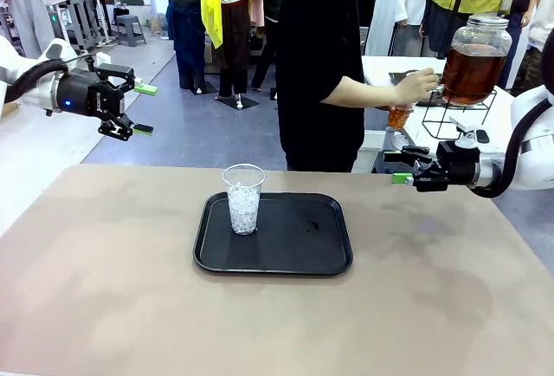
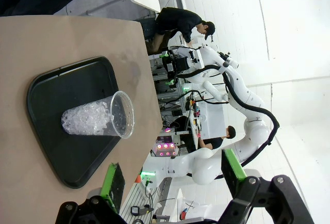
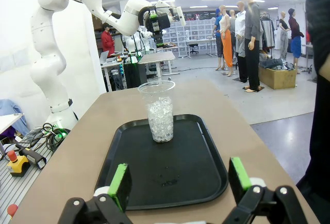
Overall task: Pour the drink into the iced cup.
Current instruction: Pick up the iced cup indicated by the human and present it to them.
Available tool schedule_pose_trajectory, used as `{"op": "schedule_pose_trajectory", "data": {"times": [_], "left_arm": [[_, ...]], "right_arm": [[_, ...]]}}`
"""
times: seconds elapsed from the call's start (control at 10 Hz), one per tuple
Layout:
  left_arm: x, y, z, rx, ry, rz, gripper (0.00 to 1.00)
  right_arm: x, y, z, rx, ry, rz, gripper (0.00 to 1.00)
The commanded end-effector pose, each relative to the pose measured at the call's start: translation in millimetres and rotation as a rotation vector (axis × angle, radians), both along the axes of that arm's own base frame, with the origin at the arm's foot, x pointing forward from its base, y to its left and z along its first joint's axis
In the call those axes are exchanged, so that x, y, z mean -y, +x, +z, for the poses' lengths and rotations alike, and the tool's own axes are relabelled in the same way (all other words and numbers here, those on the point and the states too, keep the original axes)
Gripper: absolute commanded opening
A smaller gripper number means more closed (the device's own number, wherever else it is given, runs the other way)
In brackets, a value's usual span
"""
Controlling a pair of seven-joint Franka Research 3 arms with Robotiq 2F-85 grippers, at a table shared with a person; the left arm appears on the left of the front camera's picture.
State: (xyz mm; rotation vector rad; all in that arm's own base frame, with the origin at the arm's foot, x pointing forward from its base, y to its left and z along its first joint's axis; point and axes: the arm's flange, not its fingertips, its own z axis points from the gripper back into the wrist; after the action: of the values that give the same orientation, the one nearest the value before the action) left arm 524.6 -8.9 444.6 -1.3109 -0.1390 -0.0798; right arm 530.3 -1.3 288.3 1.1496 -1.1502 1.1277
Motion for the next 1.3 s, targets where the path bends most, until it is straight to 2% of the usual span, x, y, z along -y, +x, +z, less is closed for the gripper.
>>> {"op": "schedule_pose_trajectory", "data": {"times": [0.0,1.2], "left_arm": [[0.1,0.2,1.4,0.004,0.002,0.003,1.00],[0.1,0.2,1.4,0.004,0.002,0.003,1.00]], "right_arm": [[0.6,-0.8,2.4,0.001,0.007,0.005,1.00],[0.6,-0.8,2.4,0.001,0.007,0.005,1.00]]}}
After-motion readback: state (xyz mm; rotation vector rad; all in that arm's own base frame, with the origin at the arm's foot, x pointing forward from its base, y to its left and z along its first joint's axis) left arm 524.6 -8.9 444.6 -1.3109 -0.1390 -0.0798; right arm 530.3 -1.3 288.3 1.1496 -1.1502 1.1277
